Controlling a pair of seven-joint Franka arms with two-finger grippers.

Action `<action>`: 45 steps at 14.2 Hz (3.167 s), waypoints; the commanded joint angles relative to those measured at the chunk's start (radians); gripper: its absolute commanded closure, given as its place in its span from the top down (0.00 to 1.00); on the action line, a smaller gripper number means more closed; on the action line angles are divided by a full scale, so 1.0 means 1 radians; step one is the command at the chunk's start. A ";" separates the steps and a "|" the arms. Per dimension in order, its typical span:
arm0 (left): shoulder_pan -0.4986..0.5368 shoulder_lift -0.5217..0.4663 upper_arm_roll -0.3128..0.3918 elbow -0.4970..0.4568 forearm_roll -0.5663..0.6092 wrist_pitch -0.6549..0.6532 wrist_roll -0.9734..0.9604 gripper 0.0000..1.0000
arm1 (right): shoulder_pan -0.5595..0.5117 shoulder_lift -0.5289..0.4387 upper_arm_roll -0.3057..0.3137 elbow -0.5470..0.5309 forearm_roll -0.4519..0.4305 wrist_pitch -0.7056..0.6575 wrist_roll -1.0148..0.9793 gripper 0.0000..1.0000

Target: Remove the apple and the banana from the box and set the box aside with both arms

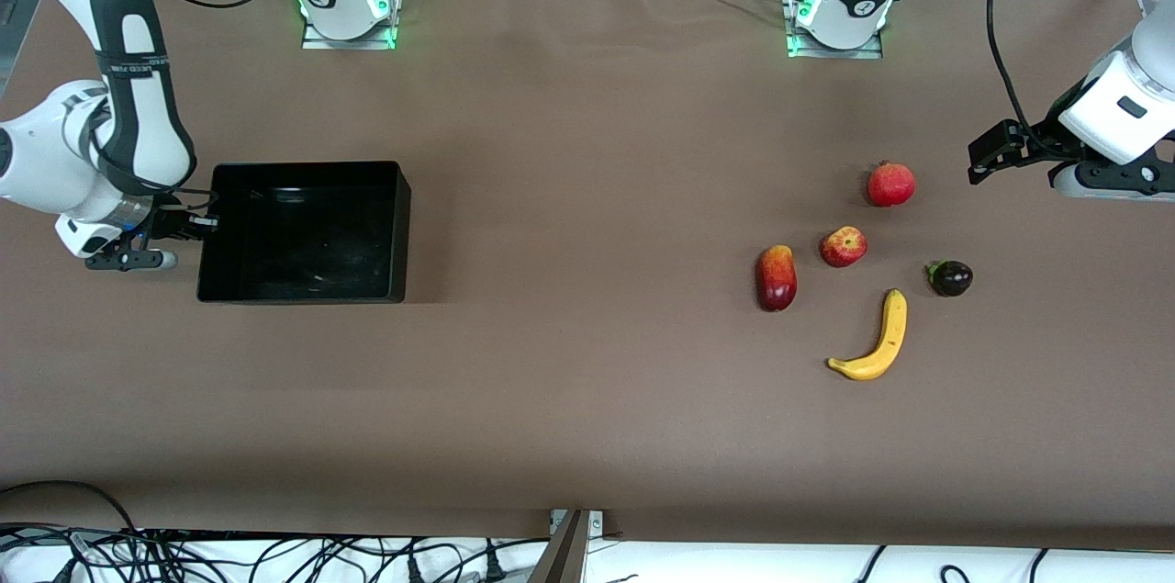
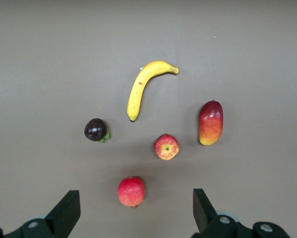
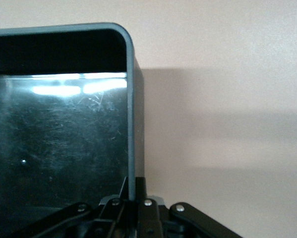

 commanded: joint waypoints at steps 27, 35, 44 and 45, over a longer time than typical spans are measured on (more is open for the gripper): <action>-0.010 0.008 0.006 0.029 -0.005 -0.029 -0.003 1.00 | 0.176 -0.082 0.039 0.645 -0.253 -0.673 0.308 1.00; -0.013 0.008 0.006 0.029 -0.005 -0.038 -0.006 1.00 | 0.111 -0.326 0.204 0.576 -0.428 -0.790 0.451 1.00; -0.009 0.026 0.007 0.052 -0.005 -0.049 -0.038 1.00 | -0.330 -0.495 0.637 0.383 -0.448 -0.704 0.454 1.00; -0.010 0.028 0.007 0.056 -0.005 -0.049 -0.036 1.00 | -0.354 -0.493 0.668 0.389 -0.450 -0.706 0.463 1.00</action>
